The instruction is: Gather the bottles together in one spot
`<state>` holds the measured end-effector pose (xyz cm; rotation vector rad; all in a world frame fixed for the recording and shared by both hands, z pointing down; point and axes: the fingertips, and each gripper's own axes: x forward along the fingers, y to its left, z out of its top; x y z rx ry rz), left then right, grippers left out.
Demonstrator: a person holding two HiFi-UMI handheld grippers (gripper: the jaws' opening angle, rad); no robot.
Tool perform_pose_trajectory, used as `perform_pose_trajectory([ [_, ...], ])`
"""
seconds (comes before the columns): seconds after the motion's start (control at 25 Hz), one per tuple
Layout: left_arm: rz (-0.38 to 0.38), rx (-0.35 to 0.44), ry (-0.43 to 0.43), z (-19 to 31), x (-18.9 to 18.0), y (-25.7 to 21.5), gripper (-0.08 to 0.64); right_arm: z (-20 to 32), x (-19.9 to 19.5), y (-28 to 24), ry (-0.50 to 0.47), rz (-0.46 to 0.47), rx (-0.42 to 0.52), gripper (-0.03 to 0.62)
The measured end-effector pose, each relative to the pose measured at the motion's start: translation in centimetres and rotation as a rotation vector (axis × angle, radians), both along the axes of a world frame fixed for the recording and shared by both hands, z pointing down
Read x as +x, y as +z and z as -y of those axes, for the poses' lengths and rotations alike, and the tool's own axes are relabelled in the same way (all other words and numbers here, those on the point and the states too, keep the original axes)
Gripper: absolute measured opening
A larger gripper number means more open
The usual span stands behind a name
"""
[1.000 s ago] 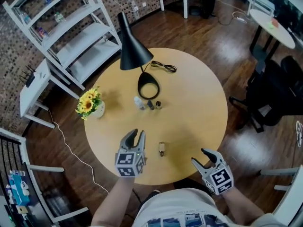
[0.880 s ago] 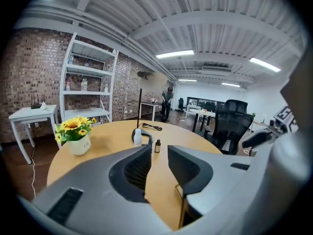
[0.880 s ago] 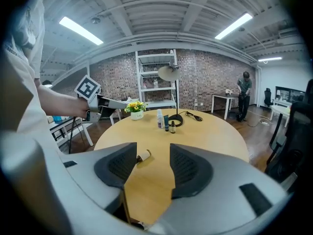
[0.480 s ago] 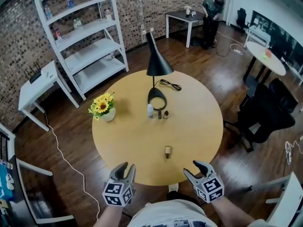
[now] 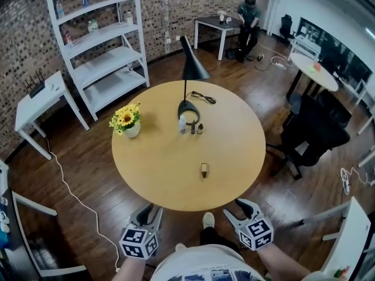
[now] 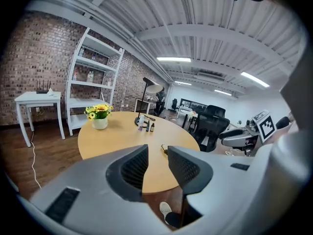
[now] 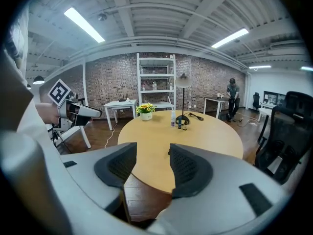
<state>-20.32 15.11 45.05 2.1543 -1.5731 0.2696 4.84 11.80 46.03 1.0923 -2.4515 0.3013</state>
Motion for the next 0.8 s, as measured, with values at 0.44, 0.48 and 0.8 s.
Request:
perform_pose_trajectory([
  [0.44, -0.009, -0.021, 0.018, -5.2, 0.5, 0.3, 0.103, -5.2, 0.2, -0.4, 0.021, -0.010, 0.010, 0.239],
  [0.48, -0.008, -0.019, 0.019, -5.6, 0.7, 0.2, 0.103, -5.5, 0.2, -0.5, 0.023, -0.012, 0.014, 0.239],
  [0.8, -0.007, -0.018, 0.040, -6.6, 1.6, 0.1, 0.103, -6.6, 0.4, -0.6, 0.036, -0.015, 0.021, 0.239],
])
